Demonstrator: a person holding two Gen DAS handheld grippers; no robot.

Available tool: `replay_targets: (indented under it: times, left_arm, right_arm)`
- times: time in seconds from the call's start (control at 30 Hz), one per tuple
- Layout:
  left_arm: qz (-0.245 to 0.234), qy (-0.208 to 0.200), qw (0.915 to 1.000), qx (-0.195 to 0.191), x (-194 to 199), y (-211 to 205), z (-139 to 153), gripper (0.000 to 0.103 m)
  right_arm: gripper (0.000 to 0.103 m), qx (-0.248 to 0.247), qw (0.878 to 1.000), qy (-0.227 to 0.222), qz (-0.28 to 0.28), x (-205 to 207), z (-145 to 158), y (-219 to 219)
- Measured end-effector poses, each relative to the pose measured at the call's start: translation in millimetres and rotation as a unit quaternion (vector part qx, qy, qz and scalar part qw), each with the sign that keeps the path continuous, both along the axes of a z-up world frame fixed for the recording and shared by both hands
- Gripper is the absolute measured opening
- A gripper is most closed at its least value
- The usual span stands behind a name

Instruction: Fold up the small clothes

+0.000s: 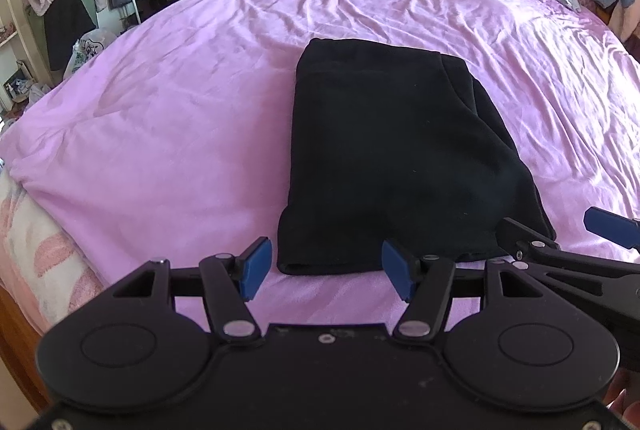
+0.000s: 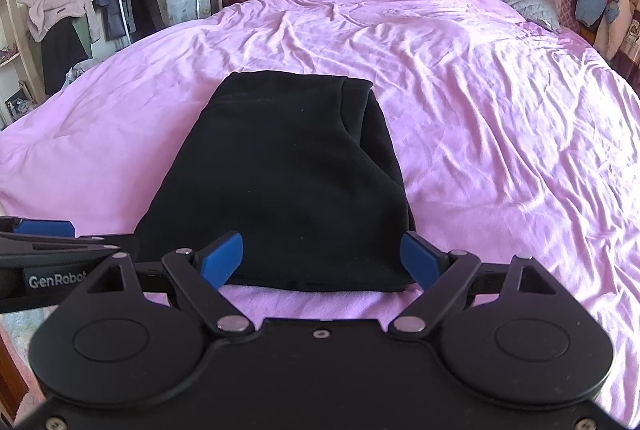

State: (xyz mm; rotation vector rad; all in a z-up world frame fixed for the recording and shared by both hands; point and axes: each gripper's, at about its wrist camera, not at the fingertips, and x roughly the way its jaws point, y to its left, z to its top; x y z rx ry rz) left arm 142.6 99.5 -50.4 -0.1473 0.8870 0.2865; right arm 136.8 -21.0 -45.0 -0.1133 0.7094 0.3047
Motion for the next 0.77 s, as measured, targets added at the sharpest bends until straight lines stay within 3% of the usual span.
replay_targets:
  times: [0.77]
  left_arm:
    - [-0.001,0.004,1.0000,-0.003,3.4,1.1,-3.9,0.066]
  right_arm:
    - [0.087,-0.001,1.000,0.004,-0.001,3.0,-1.9,-3.2]
